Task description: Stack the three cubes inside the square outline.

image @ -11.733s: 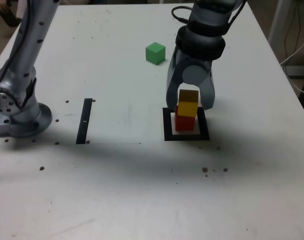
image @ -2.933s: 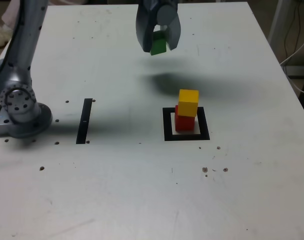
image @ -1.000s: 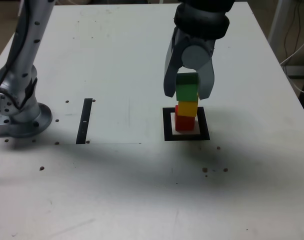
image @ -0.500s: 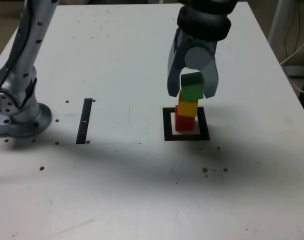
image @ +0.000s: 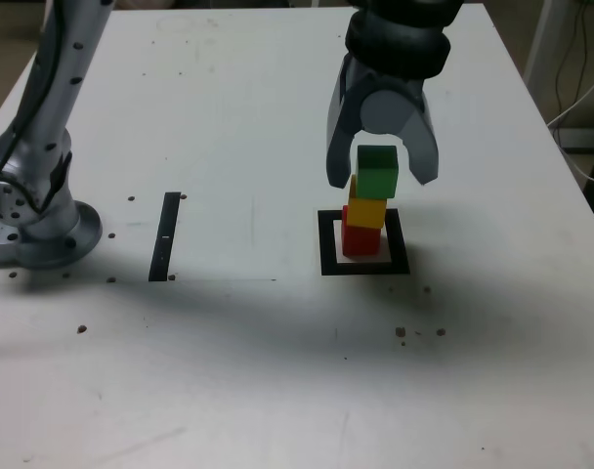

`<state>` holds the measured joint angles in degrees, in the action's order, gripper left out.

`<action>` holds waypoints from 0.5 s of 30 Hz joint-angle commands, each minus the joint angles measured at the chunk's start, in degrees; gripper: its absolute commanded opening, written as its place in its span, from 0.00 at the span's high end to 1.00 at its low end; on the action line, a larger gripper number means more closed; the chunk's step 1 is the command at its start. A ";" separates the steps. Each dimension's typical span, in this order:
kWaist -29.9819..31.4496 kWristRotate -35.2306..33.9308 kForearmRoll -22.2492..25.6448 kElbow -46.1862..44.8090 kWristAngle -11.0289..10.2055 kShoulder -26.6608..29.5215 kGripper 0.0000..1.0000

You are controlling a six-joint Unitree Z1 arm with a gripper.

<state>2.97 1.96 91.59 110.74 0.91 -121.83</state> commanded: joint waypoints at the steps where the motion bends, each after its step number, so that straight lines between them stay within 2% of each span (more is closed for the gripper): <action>1: -0.14 0.06 0.46 0.32 -0.49 0.68 0.01; 15: -0.15 -0.23 0.39 -2.10 -4.33 8.98 0.00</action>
<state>2.93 1.83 91.53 109.22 -3.18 -113.81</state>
